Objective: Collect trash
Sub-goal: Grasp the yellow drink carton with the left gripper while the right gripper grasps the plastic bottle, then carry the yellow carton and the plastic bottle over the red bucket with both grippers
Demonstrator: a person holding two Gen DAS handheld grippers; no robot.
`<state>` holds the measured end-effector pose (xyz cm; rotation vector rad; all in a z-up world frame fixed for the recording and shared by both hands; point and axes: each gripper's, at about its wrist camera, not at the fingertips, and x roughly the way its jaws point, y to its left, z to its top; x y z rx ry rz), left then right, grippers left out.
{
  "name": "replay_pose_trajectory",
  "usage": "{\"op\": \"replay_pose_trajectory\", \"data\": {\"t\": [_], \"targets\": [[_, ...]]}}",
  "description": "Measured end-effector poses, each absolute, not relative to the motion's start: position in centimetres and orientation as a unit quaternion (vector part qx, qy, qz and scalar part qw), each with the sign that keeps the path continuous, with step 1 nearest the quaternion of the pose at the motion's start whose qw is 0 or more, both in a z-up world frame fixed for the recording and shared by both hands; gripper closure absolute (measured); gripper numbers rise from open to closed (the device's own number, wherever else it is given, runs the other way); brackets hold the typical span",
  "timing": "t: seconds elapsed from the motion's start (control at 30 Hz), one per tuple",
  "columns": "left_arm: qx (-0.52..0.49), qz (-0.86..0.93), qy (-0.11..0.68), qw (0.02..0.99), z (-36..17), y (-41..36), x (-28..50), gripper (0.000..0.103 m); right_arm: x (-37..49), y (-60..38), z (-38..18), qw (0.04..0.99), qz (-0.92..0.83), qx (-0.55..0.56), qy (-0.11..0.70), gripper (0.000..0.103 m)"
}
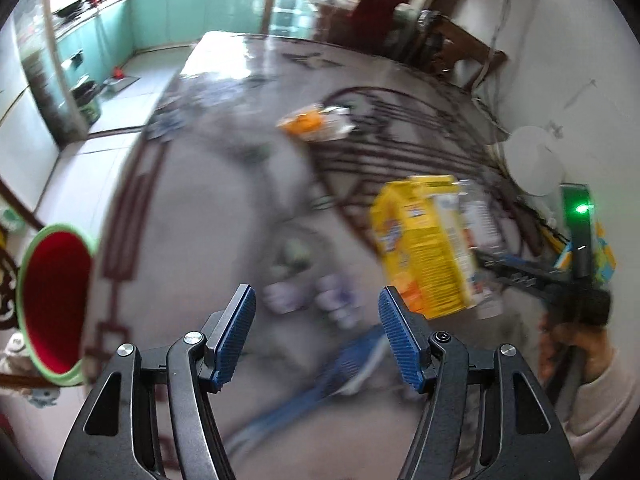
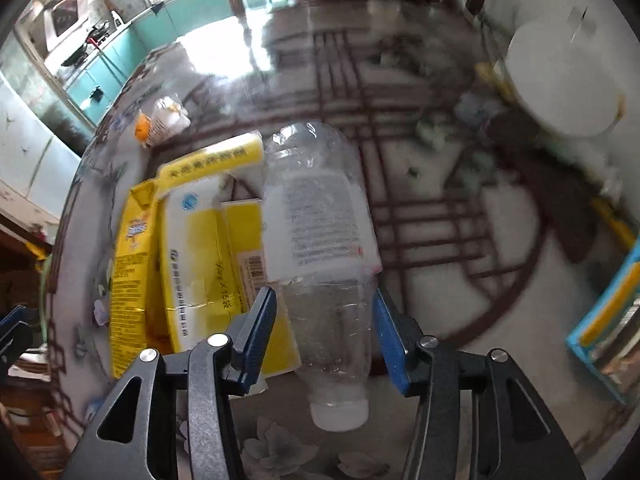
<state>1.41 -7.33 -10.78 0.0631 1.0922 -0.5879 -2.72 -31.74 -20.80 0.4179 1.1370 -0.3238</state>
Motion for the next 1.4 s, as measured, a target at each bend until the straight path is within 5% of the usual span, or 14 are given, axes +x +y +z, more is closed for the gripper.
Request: {"op": "replay_pose_trajectory", "data": {"t": [0.37,0.4,0.43,0.53,1.4], "targets": [[0.049,-0.308,0.551,0.774,-13.9,-16.8,0.8,0.04,-3.6,-34.3,-20.1,0.817,-0.122,0.244,0.508,0.052],[0.056,-0.307,0.555,0.771,-14.4,-17.4,0.9,0.044,-3.8,-34.4,-20.2,0.816,-0.12,0.248,0.508,0.052],[0.06,-0.307,0.56,0.767,-14.9,-17.7,1.0,0.061,-3.9,-34.6,-20.1,0.816,-0.119,0.252,0.507,0.052],[0.061,-0.305,0.568,0.762,-15.7,-18.0,1.2,0.068,-4.1,-35.0,-20.1,0.814,-0.116,0.262,0.505,0.052],[0.057,-0.229,0.558,0.795,-15.2,-9.5,1.9,0.069,-2.5,-32.4,-18.2,0.832,-0.084,0.252,0.488,0.052]]}}
